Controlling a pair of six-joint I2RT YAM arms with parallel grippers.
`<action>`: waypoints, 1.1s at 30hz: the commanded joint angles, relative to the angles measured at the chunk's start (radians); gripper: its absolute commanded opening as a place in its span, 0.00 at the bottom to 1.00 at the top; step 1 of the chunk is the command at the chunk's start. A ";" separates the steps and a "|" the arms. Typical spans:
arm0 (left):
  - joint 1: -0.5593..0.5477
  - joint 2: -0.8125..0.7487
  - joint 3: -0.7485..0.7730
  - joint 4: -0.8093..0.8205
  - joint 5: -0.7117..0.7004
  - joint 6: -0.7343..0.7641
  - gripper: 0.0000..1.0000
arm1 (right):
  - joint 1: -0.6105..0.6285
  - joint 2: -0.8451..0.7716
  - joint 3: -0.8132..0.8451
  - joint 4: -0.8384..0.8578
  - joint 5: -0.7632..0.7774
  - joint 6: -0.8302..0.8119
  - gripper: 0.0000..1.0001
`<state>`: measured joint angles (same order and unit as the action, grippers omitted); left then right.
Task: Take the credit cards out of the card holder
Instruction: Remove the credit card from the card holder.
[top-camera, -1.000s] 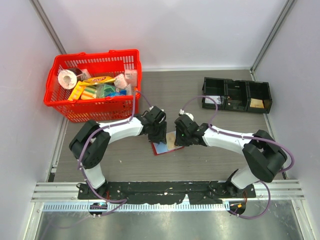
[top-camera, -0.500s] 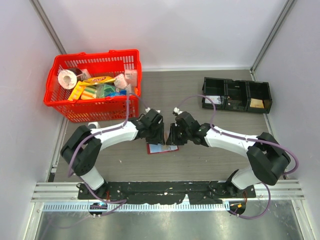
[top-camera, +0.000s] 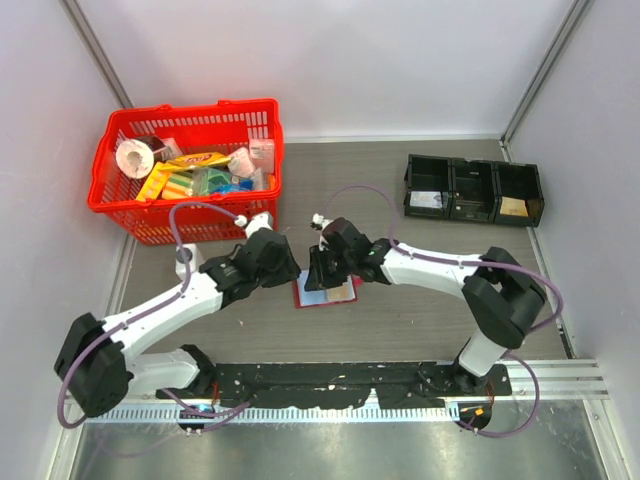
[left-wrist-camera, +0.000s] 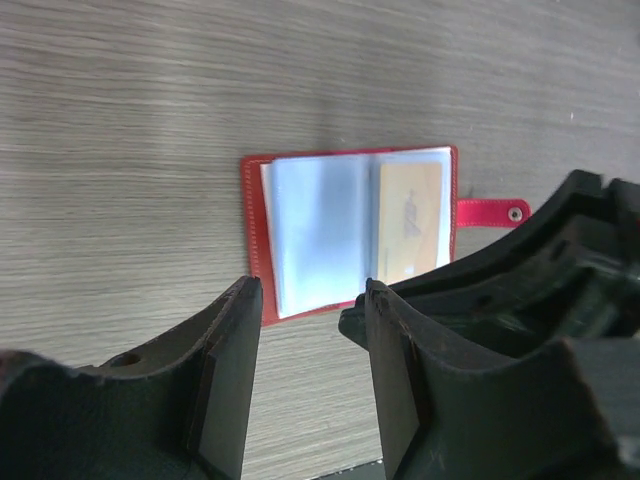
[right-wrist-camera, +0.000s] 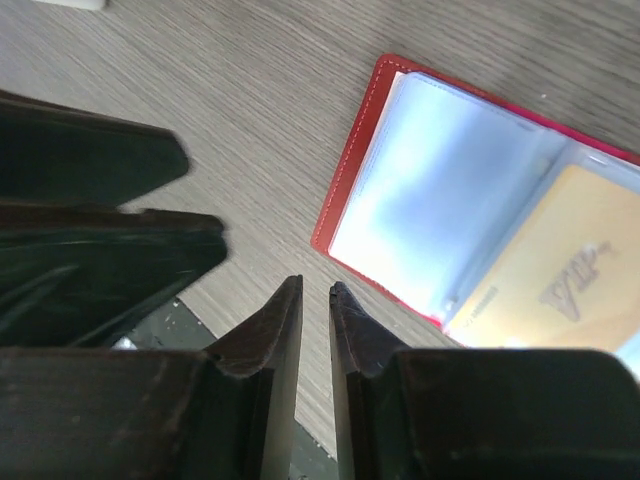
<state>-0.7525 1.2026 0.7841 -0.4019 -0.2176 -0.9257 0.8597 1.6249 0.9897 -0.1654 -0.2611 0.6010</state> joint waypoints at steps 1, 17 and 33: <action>0.019 -0.075 -0.042 -0.009 -0.092 -0.051 0.50 | 0.018 0.052 0.075 -0.044 0.060 -0.023 0.22; 0.030 0.304 0.115 -0.012 0.150 0.064 0.58 | -0.102 -0.059 -0.034 -0.171 0.355 0.022 0.48; 0.016 0.474 0.124 -0.083 0.142 0.073 0.52 | -0.102 0.032 -0.037 -0.125 0.276 0.019 0.41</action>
<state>-0.7269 1.6207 0.9165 -0.4492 -0.0780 -0.8585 0.7517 1.6299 0.9516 -0.3080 0.0216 0.6155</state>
